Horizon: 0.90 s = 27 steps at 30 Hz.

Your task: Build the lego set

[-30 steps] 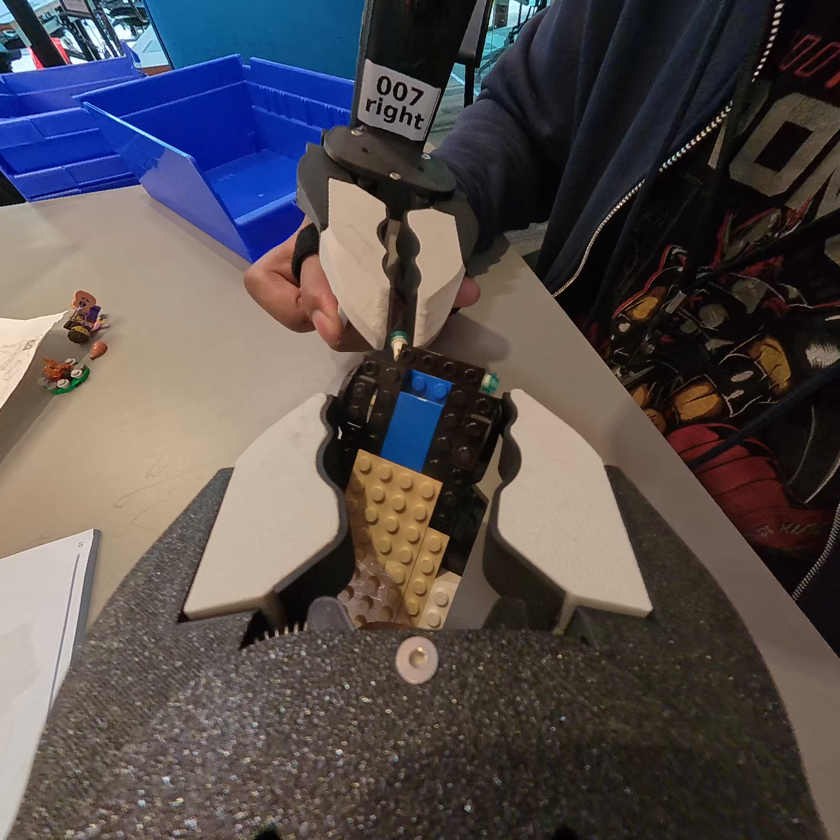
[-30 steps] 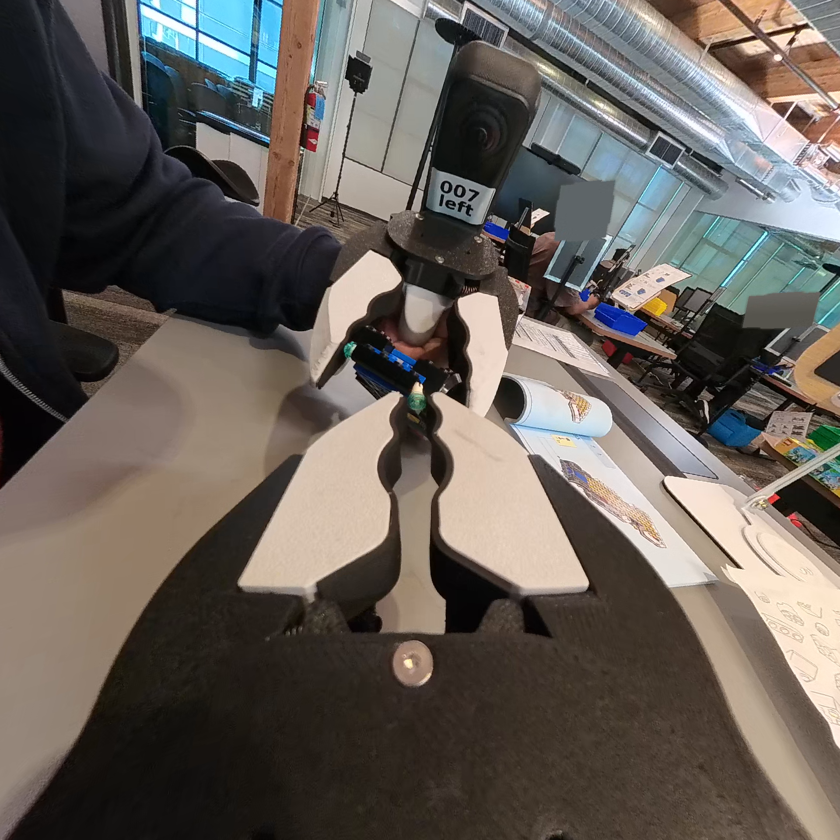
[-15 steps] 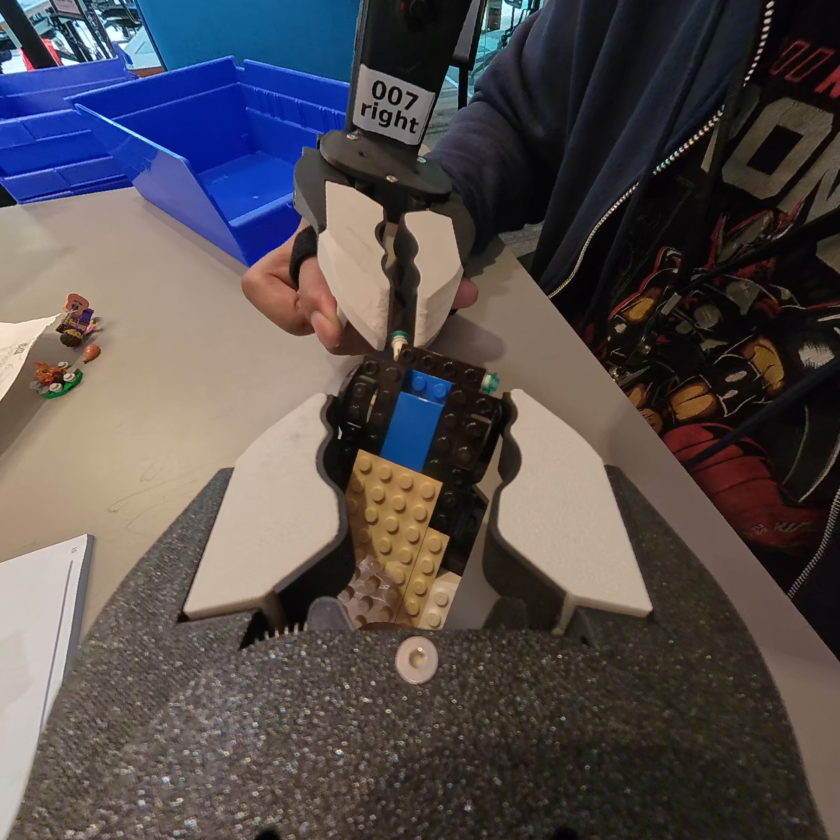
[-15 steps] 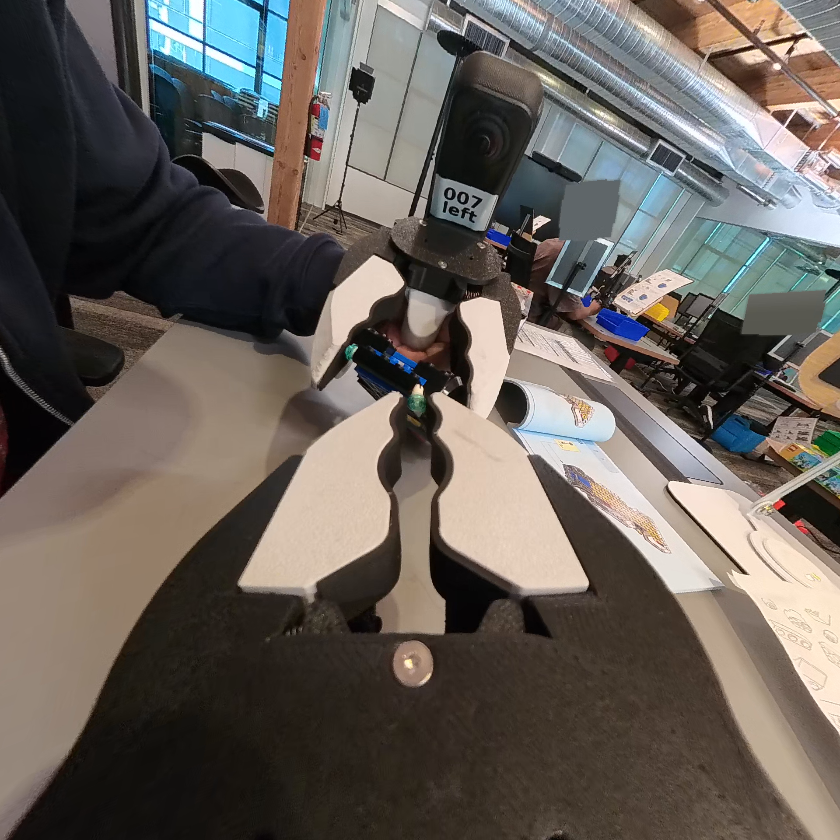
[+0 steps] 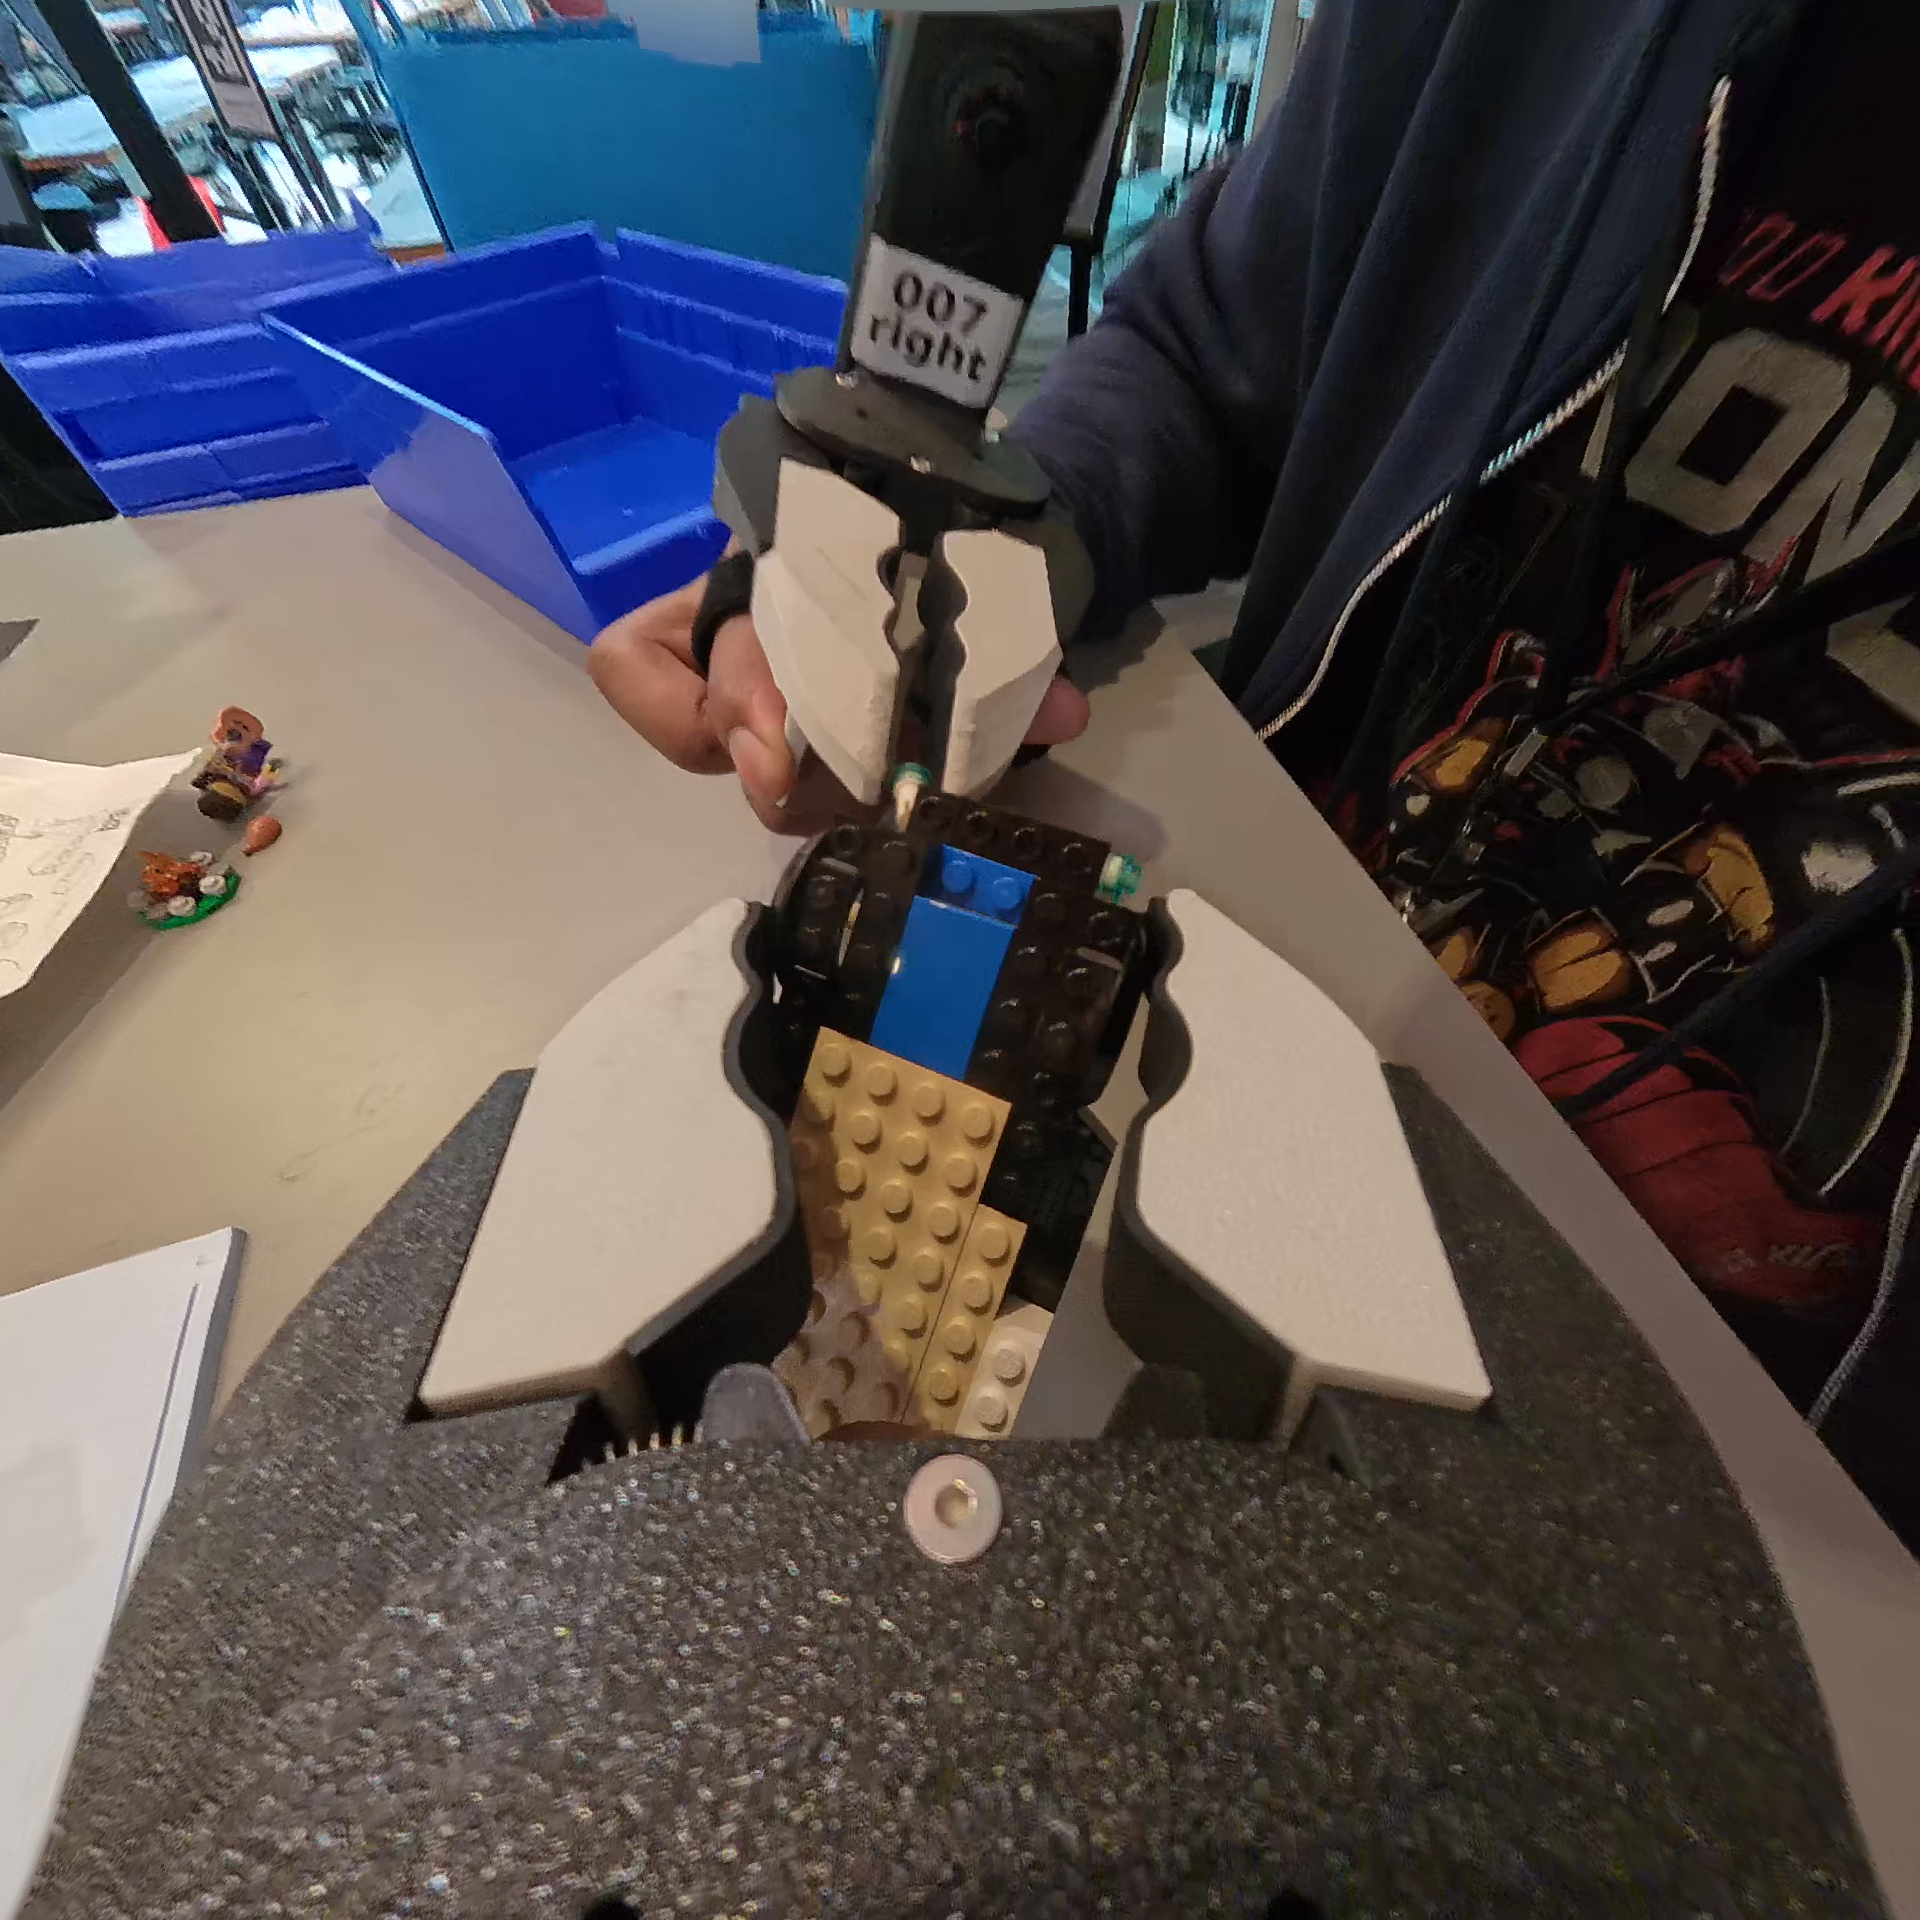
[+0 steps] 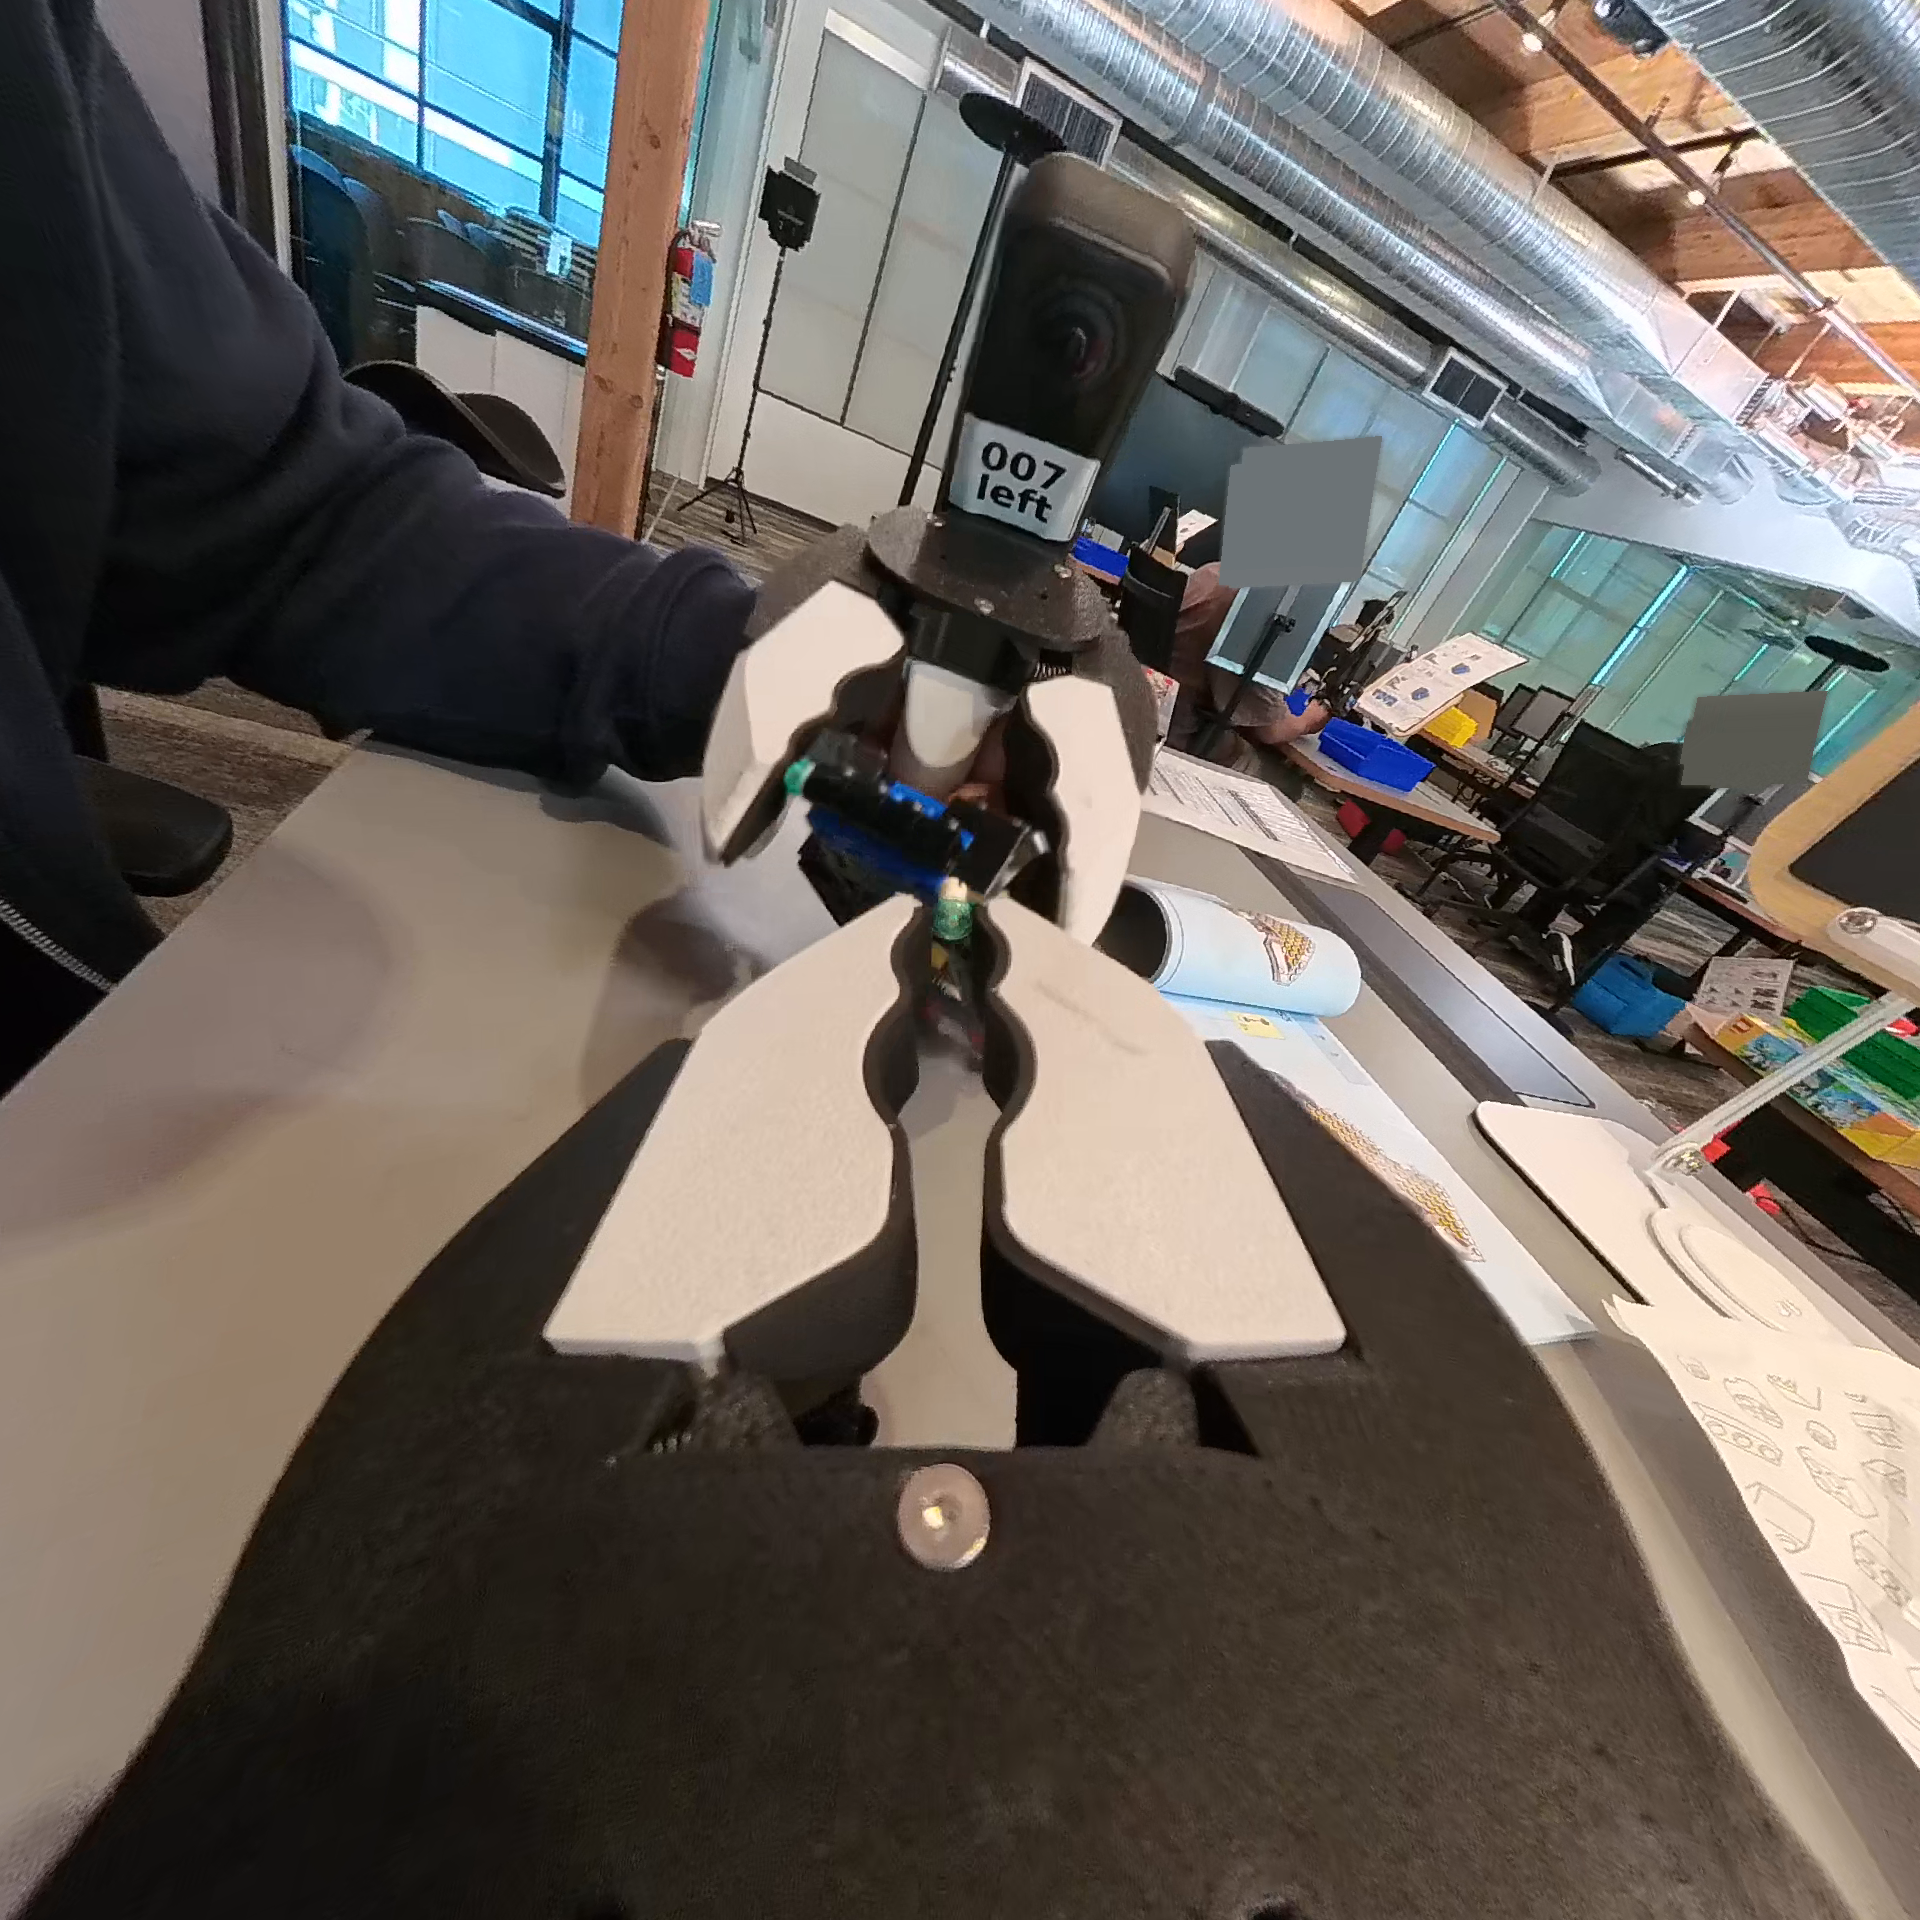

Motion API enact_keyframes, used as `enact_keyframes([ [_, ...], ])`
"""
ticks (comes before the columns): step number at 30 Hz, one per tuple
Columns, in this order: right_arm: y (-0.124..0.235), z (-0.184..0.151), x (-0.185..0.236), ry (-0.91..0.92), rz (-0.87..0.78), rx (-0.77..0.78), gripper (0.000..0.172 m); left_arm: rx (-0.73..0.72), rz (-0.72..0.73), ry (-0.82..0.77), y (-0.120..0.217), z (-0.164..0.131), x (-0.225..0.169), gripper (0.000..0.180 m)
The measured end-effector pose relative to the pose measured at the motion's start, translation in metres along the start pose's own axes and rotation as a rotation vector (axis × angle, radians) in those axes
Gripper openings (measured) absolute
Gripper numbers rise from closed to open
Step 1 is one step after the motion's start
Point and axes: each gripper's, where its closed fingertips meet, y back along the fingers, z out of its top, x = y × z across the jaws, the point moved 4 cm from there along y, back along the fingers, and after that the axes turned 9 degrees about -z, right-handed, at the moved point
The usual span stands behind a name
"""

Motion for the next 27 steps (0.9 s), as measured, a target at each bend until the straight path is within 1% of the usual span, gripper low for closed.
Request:
enact_keyframes([
  [6, -0.004, 0.004, 0.001, 0.015, -0.027, -0.010, 0.007, -0.191, 0.059, 0.049, 0.014, 0.020, 0.009, 0.069],
  [10, -0.009, 0.009, 0.002, 0.012, -0.064, -0.014, 0.007, -0.296, 0.059, 0.079, 0.018, 0.031, 0.010, 0.069],
  [13, -0.012, 0.015, 0.004, 0.008, -0.096, -0.021, 0.007, -0.349, 0.047, 0.101, 0.017, 0.036, 0.009, 0.069],
  [17, -0.014, 0.023, 0.009, 0.029, -0.117, -0.041, 0.007, -0.385, 0.025, 0.137, 0.012, 0.036, 0.009, 0.069],
  [22, -0.015, 0.024, 0.010, 0.020, -0.139, -0.028, 0.007, -0.406, 0.019, 0.184, 0.012, 0.036, 0.011, 0.069],
  [25, -0.015, 0.024, 0.009, 0.015, -0.154, -0.027, 0.007, -0.399, 0.049, 0.201, 0.012, 0.036, 0.013, 0.069],
  [27, -0.014, 0.024, 0.009, 0.019, -0.160, -0.024, 0.007, -0.363, 0.085, 0.205, 0.012, 0.035, 0.014, 0.069],
])
